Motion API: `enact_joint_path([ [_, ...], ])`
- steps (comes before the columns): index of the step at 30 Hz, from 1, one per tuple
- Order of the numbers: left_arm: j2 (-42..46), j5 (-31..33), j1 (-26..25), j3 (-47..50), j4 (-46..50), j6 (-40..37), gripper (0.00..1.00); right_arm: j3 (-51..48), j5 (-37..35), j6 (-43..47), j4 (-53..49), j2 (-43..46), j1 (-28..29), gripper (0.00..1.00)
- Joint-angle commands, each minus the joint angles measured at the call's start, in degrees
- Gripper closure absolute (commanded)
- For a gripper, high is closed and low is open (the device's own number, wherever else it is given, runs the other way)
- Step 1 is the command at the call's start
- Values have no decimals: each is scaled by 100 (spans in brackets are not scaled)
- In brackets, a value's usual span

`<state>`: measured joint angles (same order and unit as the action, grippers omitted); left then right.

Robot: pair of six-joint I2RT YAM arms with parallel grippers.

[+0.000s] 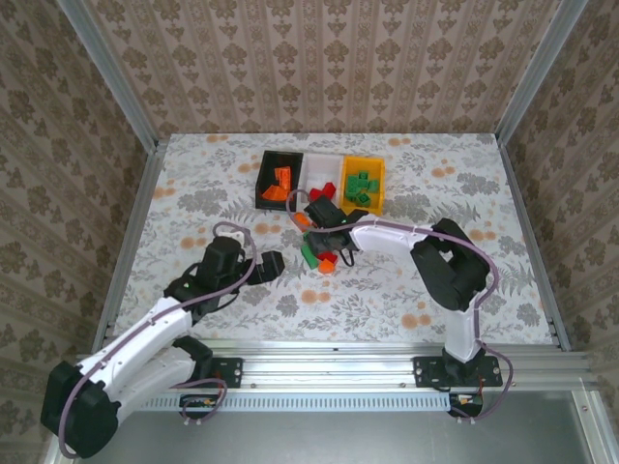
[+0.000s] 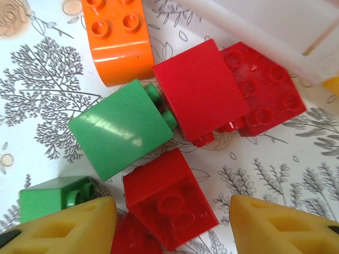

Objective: Sort the legos into containers by color

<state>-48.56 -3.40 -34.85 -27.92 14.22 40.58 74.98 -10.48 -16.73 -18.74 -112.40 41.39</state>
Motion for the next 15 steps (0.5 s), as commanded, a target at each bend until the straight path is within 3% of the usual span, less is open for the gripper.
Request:
enact_joint_path([
  [1, 160, 92, -13, 103, 202, 64, 0, 151, 46, -139, 24, -264, -73, 41],
  [11, 84, 121, -13, 131, 166, 22, 0, -80, -141, -216, 130, -395, -330, 44],
  [15, -44, 72, -13, 112, 84, 29, 0, -185, -29, -238, 184, -336, -368, 51],
])
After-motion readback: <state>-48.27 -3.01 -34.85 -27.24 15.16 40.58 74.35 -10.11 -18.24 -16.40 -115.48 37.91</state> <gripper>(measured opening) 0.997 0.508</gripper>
